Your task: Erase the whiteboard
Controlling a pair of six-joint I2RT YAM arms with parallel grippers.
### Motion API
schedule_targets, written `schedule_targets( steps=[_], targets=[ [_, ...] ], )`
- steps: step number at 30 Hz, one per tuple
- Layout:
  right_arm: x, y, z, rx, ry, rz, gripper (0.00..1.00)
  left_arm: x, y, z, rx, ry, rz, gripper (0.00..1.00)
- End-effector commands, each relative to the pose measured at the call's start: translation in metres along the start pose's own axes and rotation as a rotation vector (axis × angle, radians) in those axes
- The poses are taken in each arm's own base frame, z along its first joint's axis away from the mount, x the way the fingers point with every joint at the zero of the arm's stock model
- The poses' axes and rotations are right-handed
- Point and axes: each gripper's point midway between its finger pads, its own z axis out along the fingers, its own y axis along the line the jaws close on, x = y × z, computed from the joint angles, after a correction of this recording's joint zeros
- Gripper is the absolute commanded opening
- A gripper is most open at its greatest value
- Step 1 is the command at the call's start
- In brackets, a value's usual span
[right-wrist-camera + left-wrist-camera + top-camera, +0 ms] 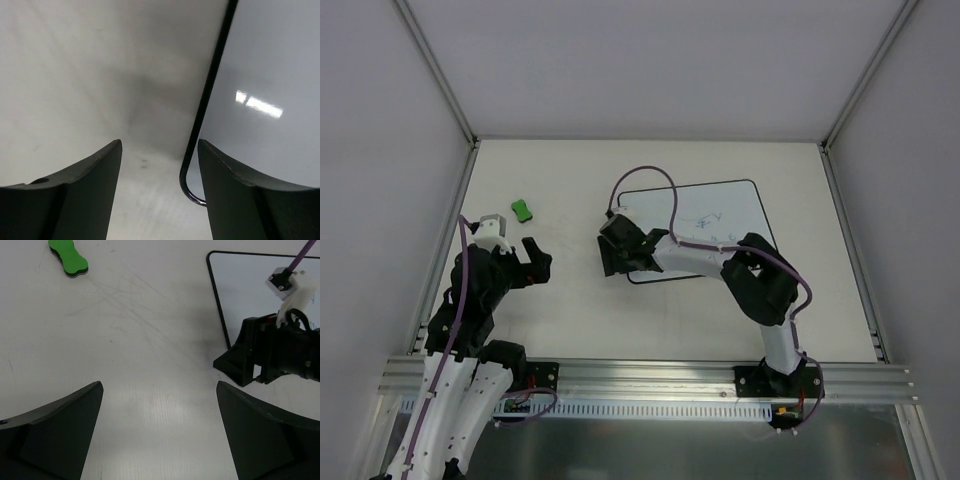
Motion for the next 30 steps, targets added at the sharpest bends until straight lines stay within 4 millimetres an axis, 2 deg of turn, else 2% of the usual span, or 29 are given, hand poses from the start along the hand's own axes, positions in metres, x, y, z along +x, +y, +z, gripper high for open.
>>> schedule_targets(
  steps=[1,3,4,6,7,10,11,12,13,14,15,17,18,19,20,21,23,24,27,30],
  targets=[
    [0.022,0.046,0.005,-0.072,0.075,0.025,0.66,-0.009,0.004,0.002,-0.024,-0.049,-0.019,0.99],
    [0.012,0.067,-0.003,-0.122,0.05,-0.007,0.69,-0.009,0.005,0.001,-0.03,-0.056,-0.019,0.99],
    [-0.004,0.076,-0.015,-0.152,0.013,-0.029,0.7,-0.01,0.006,0.0,-0.033,-0.06,-0.021,0.99],
    [-0.019,0.07,-0.03,-0.125,-0.032,-0.049,0.73,-0.011,0.008,-0.001,-0.044,-0.071,-0.023,0.99],
    [-0.038,0.066,-0.051,-0.119,-0.093,-0.05,0.74,-0.011,0.008,-0.001,-0.045,-0.073,-0.023,0.99],
    [-0.056,0.006,-0.067,0.04,-0.176,-0.042,0.77,-0.011,0.009,-0.001,-0.047,-0.073,-0.024,0.99],
    [-0.054,-0.023,-0.078,0.095,-0.193,-0.015,0.77,-0.01,0.009,0.0,-0.046,-0.071,-0.024,0.99],
    [-0.059,-0.059,-0.079,0.152,-0.196,0.04,0.78,-0.01,0.008,0.0,-0.045,-0.067,-0.024,0.99],
    [-0.056,-0.08,-0.081,0.182,-0.187,0.071,0.78,-0.01,0.008,0.001,-0.043,-0.063,-0.024,0.99],
    [-0.059,-0.102,-0.092,0.205,-0.209,0.114,0.78,-0.01,0.008,0.001,-0.042,-0.061,-0.024,0.99],
    [-0.043,-0.149,-0.087,0.287,-0.168,0.176,0.78,-0.009,0.008,0.001,-0.042,-0.057,-0.024,0.99],
    [-0.03,-0.185,-0.091,0.329,-0.142,0.236,0.79,-0.009,0.007,0.002,-0.037,-0.053,-0.024,0.99],
    [-0.029,-0.216,-0.097,0.371,-0.146,0.3,0.79,-0.008,0.007,0.002,-0.039,-0.052,-0.025,0.99],
    [-0.014,-0.232,-0.096,0.396,-0.113,0.322,0.79,-0.008,0.007,0.002,-0.037,-0.052,-0.025,0.99],
    [-0.01,-0.242,-0.097,0.397,-0.101,0.346,0.79,-0.008,0.007,0.002,-0.037,-0.052,-0.023,0.99],
    [-0.007,-0.263,-0.1,0.426,-0.099,0.396,0.79,-0.008,0.007,0.002,-0.039,-0.052,-0.025,0.99],
    [0.004,-0.28,-0.099,0.442,-0.07,0.44,0.79,-0.008,0.007,0.002,-0.04,-0.049,-0.024,0.99],
    [0.007,-0.294,-0.1,0.458,-0.062,0.484,0.79,-0.008,0.007,0.002,-0.038,-0.049,-0.024,0.99],
    [0.022,-0.31,-0.095,0.463,-0.016,0.574,0.78,-0.006,0.008,0.003,-0.04,-0.041,-0.022,0.99],
    [0.034,-0.312,-0.089,0.449,0.023,0.614,0.75,-0.005,0.008,0.004,-0.04,-0.036,-0.023,0.99]
  ],
)
